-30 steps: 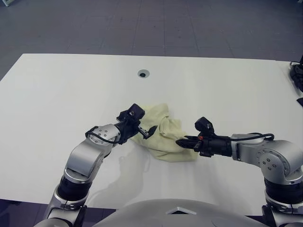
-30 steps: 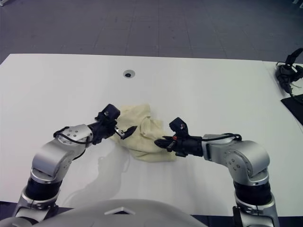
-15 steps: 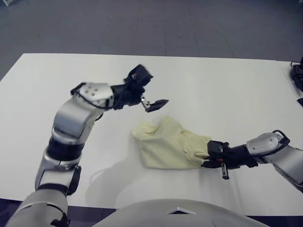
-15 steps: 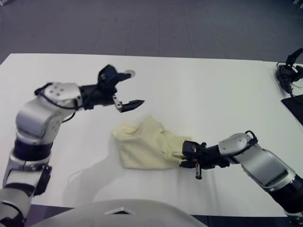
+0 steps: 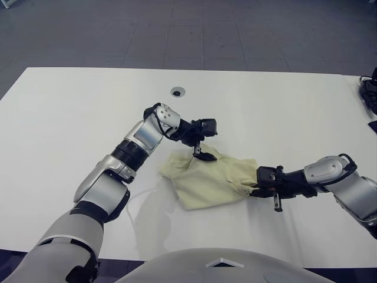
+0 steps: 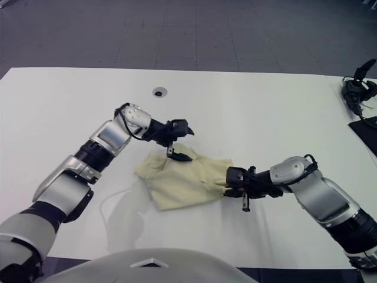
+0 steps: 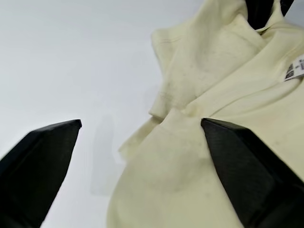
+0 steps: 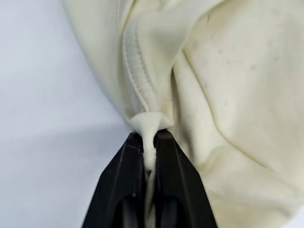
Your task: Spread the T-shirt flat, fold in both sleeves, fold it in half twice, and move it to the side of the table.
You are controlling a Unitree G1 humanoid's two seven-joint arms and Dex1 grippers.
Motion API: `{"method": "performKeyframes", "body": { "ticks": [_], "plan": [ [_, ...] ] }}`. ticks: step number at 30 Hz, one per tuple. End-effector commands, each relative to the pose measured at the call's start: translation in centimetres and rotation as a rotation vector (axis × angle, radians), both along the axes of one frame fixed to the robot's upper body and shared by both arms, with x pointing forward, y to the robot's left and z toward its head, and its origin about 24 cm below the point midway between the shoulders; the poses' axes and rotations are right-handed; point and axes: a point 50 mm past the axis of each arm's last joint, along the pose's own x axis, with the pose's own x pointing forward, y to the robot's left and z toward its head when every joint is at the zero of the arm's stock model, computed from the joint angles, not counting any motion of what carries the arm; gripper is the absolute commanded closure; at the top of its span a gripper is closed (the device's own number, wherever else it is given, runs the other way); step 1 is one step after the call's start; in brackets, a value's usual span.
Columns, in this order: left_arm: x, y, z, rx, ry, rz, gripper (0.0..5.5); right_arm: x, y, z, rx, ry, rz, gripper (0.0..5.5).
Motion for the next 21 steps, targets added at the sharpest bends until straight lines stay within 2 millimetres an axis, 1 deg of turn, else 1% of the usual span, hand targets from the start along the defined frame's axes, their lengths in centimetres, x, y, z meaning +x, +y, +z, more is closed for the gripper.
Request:
{"method": "performKeyframes", "body": {
  "ticks": [1, 8, 10, 13, 17, 21],
  "plan": [
    [-0.8, 0.2, -1.3, 0.022, 0.001, -0.023, 1.56, -0.1, -0.3, -0.9, -0.035, 0.011, -0.049, 5.43],
    [-2.3, 2.2, -2.7, 0.137, -0.033, -0.112, 2.88, 0.1, -0.5, -0.9, -0.044, -0.01, -0.066, 5.43],
    [-2.5, 2.4, -2.9, 0.144, -0.028, -0.112, 3.17, 0.1, -0.5, -0.9, -0.045, -0.013, -0.068, 5.43],
    [-2.6, 2.6, -3.1, 0.158, -0.037, -0.108, 3.81, 0.2, -0.6, -0.9, -0.046, -0.016, -0.068, 5.43],
    [-2.5, 2.6, -3.0, 0.155, -0.048, -0.093, 4.5, 0.3, -0.6, -0.9, -0.05, -0.021, -0.068, 5.43],
    [-1.9, 2.7, -1.7, 0.118, -0.086, -0.051, 5.19, 0.5, -0.8, -0.8, -0.061, -0.032, -0.066, 5.43]
  ]
}}
